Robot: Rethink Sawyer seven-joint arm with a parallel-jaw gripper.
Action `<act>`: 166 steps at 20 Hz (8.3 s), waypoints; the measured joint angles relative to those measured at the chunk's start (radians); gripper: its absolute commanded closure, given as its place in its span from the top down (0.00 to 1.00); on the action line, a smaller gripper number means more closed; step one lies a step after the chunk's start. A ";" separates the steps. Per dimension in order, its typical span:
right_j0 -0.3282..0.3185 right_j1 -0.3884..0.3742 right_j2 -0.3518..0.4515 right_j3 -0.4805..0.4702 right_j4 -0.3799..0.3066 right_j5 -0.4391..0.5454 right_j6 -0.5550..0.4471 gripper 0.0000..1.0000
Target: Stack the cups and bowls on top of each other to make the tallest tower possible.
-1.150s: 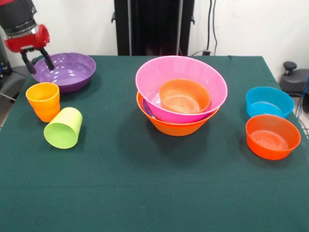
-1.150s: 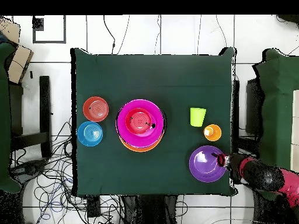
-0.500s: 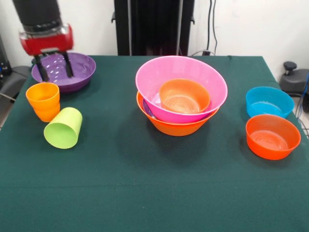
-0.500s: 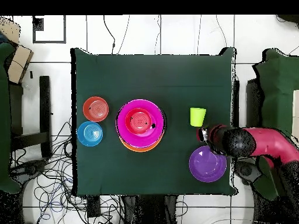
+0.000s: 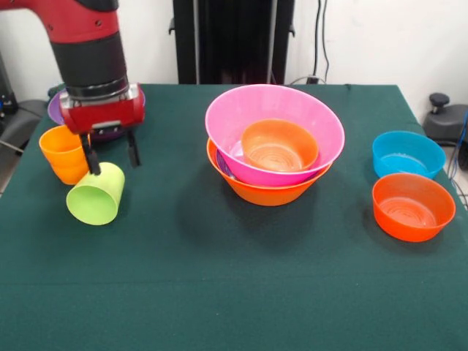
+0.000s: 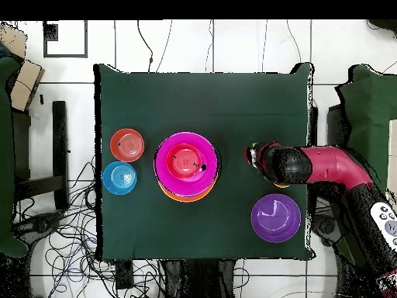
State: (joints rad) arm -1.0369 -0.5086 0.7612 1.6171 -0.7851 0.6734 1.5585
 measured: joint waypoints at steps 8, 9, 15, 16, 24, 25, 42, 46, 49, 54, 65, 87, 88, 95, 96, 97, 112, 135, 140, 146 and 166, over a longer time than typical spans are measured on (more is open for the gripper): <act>-0.039 0.056 -0.034 -0.064 0.000 -0.027 0.000 1.00; -0.041 0.056 -0.036 -0.067 0.000 -0.027 0.000 1.00; -0.045 0.052 -0.065 -0.073 0.001 -0.027 0.000 1.00; -0.045 0.050 -0.069 -0.073 0.001 -0.027 0.000 1.00; -0.043 -0.036 -0.080 -0.042 0.045 -0.021 0.000 1.00; -0.042 -0.060 -0.081 -0.033 0.062 -0.014 0.000 1.00; -0.037 -0.262 -0.083 0.003 0.198 0.121 0.000 1.00; -0.047 -0.256 -0.083 0.030 0.197 0.091 0.000 1.00; -0.057 -0.246 -0.084 0.058 0.196 0.049 0.000 1.00; -0.082 -0.229 -0.091 0.123 0.192 -0.047 0.000 1.00; -0.146 -0.156 -0.097 0.187 0.160 -0.150 0.000 1.00; -0.245 -0.096 -0.082 0.189 0.164 -0.132 0.000 1.00; -0.246 -0.102 -0.080 0.189 0.168 -0.132 0.000 1.00; -0.242 -0.173 -0.074 0.187 0.216 -0.132 0.000 1.00; -0.235 -0.184 -0.075 0.179 0.224 -0.132 0.000 1.00; -0.230 -0.188 -0.075 0.172 0.228 -0.130 0.000 1.00; -0.092 -0.107 -0.086 0.024 0.241 -0.128 0.000 1.00; -0.102 -0.058 -0.097 0.039 0.241 -0.169 0.000 1.00; -0.109 -0.030 -0.099 0.039 0.241 -0.200 0.000 0.00; -0.108 -0.017 -0.109 0.039 0.241 -0.216 0.000 0.00; -0.092 -0.043 -0.148 0.043 0.241 -0.216 0.000 1.00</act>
State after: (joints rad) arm -1.1286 -0.5521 0.6135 1.6601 -0.5441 0.4574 1.5585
